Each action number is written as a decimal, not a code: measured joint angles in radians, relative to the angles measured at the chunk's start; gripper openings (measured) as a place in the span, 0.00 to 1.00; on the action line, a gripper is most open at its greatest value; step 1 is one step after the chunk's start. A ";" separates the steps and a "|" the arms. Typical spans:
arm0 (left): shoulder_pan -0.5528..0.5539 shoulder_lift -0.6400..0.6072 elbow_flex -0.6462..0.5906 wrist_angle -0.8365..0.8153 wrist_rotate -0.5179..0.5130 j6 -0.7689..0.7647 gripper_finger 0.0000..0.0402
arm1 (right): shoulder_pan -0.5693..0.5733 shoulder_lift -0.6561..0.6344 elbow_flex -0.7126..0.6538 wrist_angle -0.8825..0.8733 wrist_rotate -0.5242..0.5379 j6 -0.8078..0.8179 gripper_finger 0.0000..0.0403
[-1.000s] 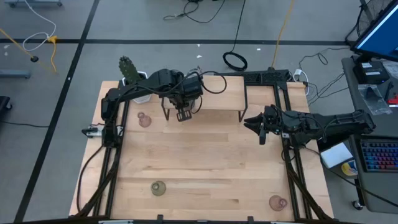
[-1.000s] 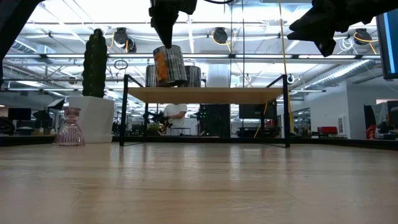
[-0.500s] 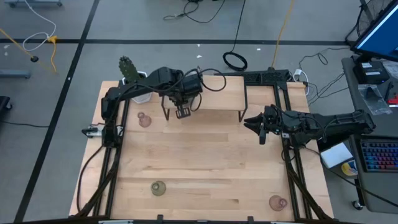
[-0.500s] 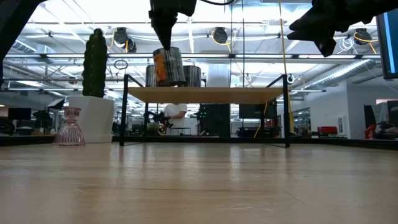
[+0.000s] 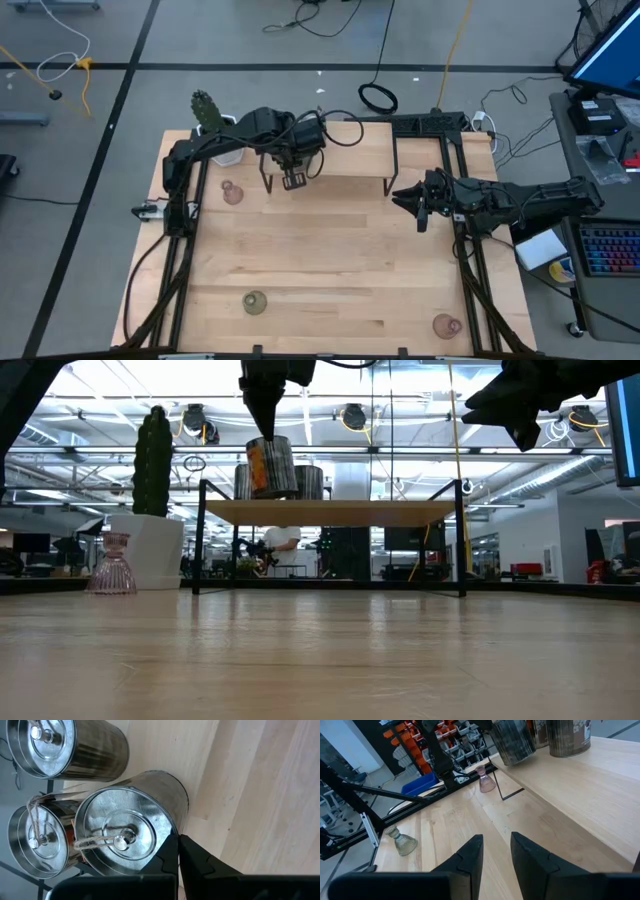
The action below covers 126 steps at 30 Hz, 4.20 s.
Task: Pick & Place candle stick holders
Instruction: Put the silver scented candle on the shelf
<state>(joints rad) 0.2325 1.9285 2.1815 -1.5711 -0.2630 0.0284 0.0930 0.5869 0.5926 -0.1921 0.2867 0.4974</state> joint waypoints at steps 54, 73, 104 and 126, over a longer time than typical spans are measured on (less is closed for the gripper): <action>-0.031 0.010 -0.051 0.126 -0.080 0.103 0.35 | 0.000 0.000 0.000 0.000 0.000 -0.012 0.22; -0.114 -0.130 -0.051 0.091 -0.165 -0.076 0.34 | 0.000 0.000 0.000 0.000 0.000 0.008 0.22; -0.116 -0.313 -0.601 0.337 -0.078 -0.365 0.06 | 0.000 0.000 0.000 -0.007 -0.003 -0.029 0.22; -0.010 -0.312 -0.631 0.438 -0.018 -0.258 0.01 | 0.000 0.000 0.000 -0.007 -0.001 -0.027 0.22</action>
<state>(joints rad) 0.2223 1.6169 1.5501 -1.1333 -0.2813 -0.2295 0.0929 0.5869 0.5930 -0.1993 0.2852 0.4706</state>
